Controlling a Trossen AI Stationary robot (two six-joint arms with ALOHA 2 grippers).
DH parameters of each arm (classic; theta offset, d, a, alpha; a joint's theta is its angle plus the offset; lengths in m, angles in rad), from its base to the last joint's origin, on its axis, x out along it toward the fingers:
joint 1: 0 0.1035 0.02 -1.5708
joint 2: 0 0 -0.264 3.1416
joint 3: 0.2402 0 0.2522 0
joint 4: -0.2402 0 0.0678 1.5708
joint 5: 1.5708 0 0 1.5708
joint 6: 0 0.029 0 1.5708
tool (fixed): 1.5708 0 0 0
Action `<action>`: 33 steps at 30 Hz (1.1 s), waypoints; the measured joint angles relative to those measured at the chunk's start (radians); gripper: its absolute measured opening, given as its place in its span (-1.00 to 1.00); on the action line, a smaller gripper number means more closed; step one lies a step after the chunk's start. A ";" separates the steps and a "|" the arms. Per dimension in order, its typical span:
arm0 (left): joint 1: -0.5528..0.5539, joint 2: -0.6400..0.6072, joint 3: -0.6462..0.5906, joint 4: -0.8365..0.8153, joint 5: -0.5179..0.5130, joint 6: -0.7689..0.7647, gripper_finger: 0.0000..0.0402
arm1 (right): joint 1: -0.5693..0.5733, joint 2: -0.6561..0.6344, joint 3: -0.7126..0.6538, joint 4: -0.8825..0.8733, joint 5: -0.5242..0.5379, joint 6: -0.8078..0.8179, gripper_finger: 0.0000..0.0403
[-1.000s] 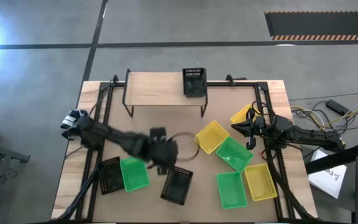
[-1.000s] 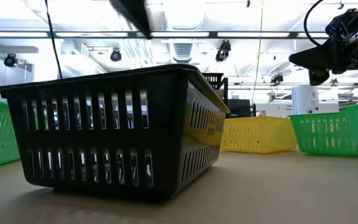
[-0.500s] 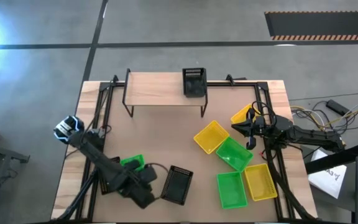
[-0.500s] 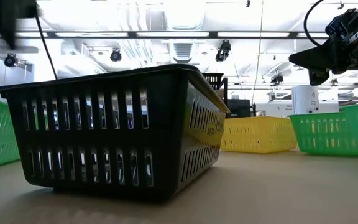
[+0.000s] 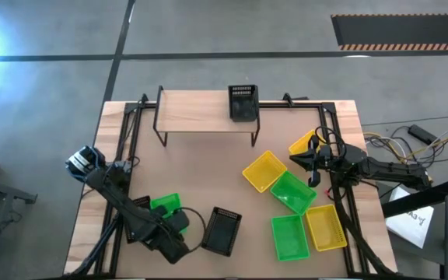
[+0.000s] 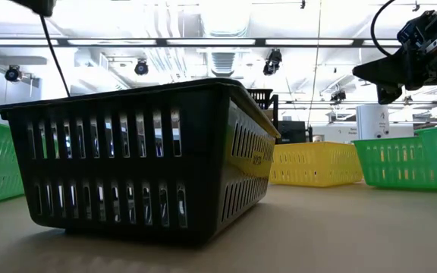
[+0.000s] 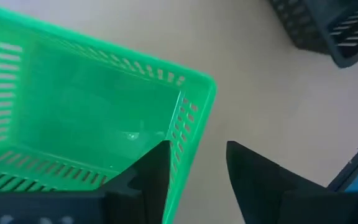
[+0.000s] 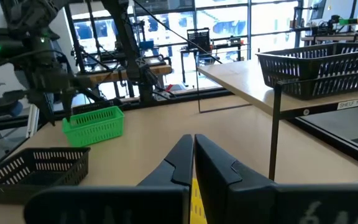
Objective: Stack baskets on shelf by color
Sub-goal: Put the left green basket on the shelf
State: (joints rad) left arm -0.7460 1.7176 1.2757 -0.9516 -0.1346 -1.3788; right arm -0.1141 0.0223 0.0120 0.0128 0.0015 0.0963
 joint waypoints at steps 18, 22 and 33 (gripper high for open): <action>0.039 0.043 -0.085 0.016 0.087 0.249 -0.81 | 0.000 0.000 0.000 0.000 0.000 0.000 -0.96; 0.084 0.038 -0.054 0.003 0.078 0.353 -0.96 | 0.000 0.000 0.000 0.000 0.000 0.000 -0.96; 0.232 0.034 0.364 -0.513 -0.195 0.633 -1.00 | 0.000 0.000 0.000 0.000 0.000 -0.001 -0.96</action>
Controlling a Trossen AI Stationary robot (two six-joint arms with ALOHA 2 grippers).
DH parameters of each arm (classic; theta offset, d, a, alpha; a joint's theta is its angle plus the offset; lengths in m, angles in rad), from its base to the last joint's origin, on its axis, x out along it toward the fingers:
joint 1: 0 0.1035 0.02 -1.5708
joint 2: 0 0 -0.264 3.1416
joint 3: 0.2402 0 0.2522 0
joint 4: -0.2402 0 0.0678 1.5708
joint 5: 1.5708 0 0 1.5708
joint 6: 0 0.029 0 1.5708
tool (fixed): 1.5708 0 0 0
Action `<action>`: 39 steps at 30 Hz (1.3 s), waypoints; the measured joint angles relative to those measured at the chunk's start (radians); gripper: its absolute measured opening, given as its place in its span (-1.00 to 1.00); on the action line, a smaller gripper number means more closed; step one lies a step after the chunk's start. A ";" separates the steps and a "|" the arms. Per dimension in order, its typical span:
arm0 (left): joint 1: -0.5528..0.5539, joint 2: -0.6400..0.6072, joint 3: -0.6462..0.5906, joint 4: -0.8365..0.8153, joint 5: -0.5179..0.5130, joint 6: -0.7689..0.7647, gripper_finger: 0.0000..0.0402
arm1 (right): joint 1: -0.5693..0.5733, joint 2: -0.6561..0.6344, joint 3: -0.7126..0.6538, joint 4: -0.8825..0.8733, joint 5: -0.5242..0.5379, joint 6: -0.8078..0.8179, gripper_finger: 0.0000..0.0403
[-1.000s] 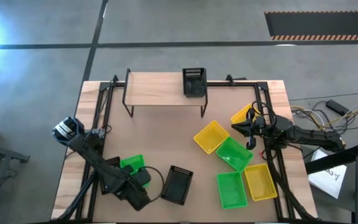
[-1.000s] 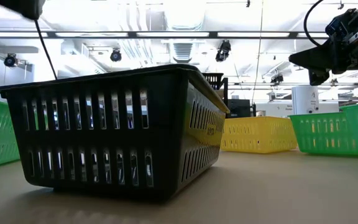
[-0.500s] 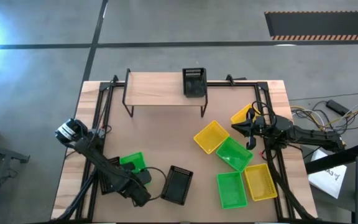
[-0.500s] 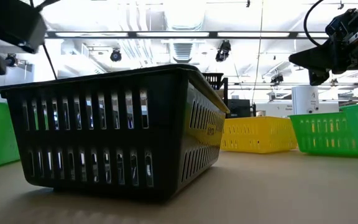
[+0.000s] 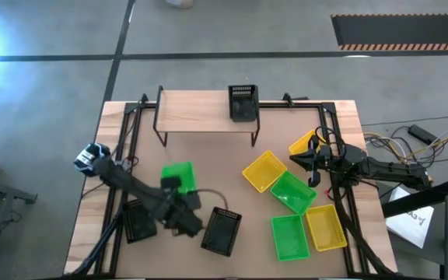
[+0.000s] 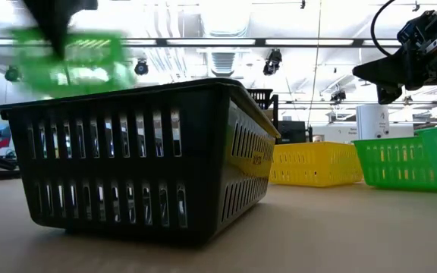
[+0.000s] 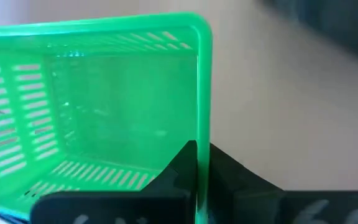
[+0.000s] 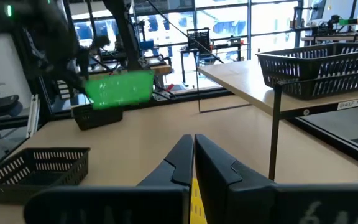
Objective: Stack baskets on shelf by color
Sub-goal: Put the left green basket on the shelf
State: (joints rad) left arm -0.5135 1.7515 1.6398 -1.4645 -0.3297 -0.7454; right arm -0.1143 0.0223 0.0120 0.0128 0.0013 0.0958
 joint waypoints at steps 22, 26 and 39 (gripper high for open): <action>0.907 -0.034 0.094 0.387 0.110 1.089 -1.00 | 0.000 0.000 0.000 0.000 0.000 0.000 -0.96; 0.928 -0.034 0.068 0.413 0.121 1.138 -1.00 | 0.000 0.000 0.000 0.000 0.000 0.000 -0.96; 0.906 -0.033 0.022 0.469 0.123 1.145 -0.99 | 0.000 0.000 0.000 0.000 0.000 0.000 -0.96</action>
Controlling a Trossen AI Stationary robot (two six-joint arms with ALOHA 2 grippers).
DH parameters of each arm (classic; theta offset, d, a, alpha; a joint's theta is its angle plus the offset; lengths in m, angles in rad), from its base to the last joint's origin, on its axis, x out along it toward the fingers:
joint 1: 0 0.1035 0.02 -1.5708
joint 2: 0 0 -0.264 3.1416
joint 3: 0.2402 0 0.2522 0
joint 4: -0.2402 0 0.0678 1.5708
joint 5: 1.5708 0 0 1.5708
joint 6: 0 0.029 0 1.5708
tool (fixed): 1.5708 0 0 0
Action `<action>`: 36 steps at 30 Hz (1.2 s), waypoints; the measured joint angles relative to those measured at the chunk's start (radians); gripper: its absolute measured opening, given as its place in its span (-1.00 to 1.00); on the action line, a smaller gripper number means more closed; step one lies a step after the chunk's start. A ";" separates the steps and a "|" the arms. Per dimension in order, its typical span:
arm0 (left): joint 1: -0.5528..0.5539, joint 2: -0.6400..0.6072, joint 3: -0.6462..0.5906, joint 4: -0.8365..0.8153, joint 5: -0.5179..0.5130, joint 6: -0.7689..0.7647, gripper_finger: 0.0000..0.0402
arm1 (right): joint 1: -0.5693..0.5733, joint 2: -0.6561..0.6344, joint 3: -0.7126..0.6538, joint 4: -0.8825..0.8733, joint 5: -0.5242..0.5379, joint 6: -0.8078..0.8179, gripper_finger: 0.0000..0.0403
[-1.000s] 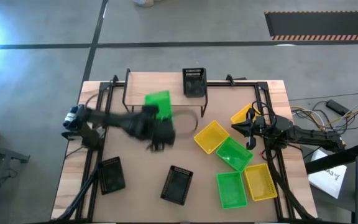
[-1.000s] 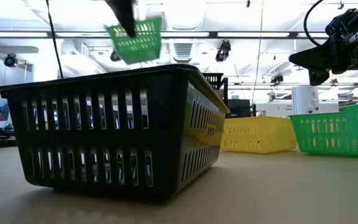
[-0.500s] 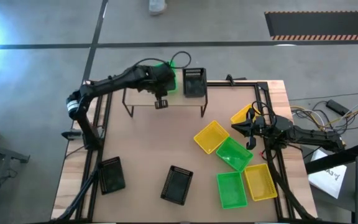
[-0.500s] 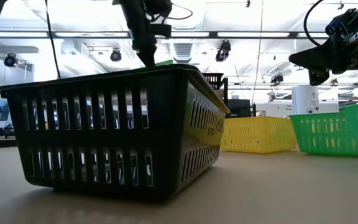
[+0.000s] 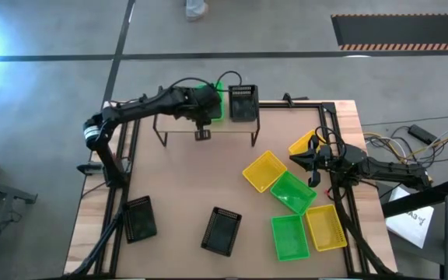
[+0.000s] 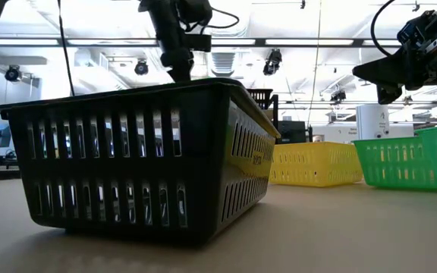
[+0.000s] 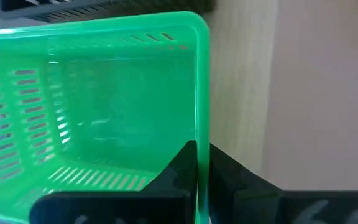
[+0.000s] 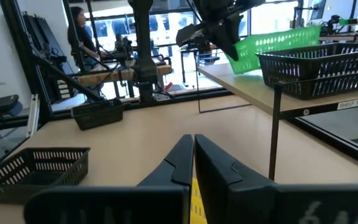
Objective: Stack baskets on shelf by color
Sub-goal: Put the left green basket on the shelf, then put the left yellow basket on the shelf
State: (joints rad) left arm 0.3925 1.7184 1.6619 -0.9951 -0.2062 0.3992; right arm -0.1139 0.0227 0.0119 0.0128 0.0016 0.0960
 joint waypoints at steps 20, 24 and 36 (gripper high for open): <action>-0.049 0.000 0.065 0.047 0.045 -0.084 -0.43 | 0.000 0.000 0.000 0.000 0.000 -0.001 -0.96; -0.103 -0.012 0.075 0.040 0.043 -0.162 -0.43 | 0.000 0.000 0.000 0.000 0.000 0.000 -0.96; -0.467 -0.035 -0.163 0.268 -0.168 -0.315 -0.43 | 0.000 0.000 0.000 0.000 0.000 -0.001 -0.96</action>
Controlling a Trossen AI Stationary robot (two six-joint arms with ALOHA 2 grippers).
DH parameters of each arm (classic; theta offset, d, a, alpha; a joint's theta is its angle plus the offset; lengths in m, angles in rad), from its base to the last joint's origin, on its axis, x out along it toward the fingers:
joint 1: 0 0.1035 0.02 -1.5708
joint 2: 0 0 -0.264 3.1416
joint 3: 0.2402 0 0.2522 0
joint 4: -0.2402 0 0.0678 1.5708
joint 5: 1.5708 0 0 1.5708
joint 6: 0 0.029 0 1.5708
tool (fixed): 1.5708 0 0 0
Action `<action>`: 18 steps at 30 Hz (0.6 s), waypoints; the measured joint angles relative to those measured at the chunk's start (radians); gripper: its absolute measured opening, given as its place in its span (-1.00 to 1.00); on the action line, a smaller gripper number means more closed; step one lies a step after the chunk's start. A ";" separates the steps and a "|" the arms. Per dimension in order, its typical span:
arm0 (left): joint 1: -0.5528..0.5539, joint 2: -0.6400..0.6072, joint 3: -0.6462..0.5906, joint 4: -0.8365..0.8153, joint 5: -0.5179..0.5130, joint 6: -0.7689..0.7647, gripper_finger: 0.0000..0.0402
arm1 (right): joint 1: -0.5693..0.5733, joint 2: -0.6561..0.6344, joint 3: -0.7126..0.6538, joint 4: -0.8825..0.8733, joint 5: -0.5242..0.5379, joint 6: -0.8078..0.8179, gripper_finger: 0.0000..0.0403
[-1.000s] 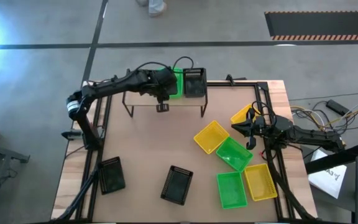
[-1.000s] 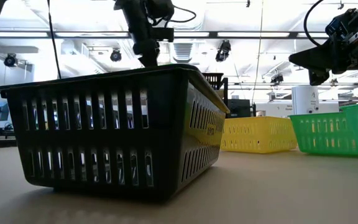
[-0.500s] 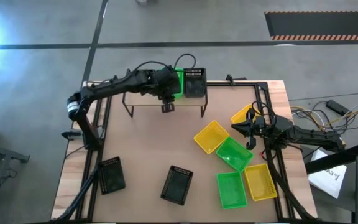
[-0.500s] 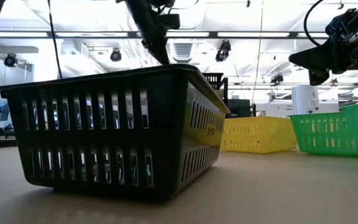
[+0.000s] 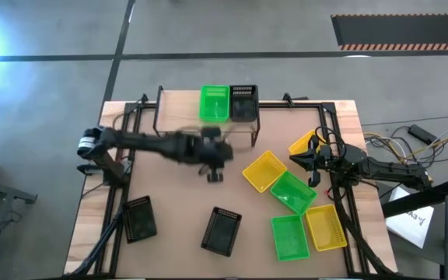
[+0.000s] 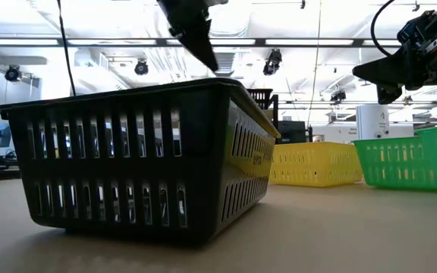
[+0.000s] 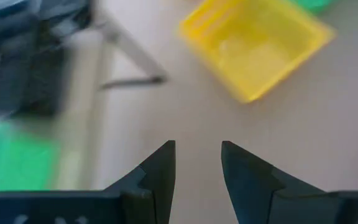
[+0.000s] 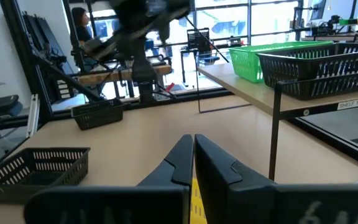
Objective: Stack baskets on shelf by color
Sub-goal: Put the left yellow basket on the shelf
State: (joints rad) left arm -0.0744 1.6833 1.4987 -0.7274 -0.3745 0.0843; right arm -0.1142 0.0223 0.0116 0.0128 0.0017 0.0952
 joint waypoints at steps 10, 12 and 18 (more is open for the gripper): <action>-0.010 0.030 -0.351 0.751 0.289 0.161 -0.43 | 0.000 0.000 0.000 0.000 0.000 0.000 -0.96; 0.013 0.053 -0.346 0.764 0.357 0.182 -0.43 | 0.000 0.000 0.000 0.000 0.000 0.000 -0.96; 0.041 0.181 -0.256 0.762 0.477 0.293 -0.43 | 0.000 0.000 0.000 0.000 -0.001 0.000 -0.96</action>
State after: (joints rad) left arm -0.0335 1.8644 1.2424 0.0345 0.1027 0.3771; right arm -0.1139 0.0223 0.0117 0.0128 0.0010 0.0956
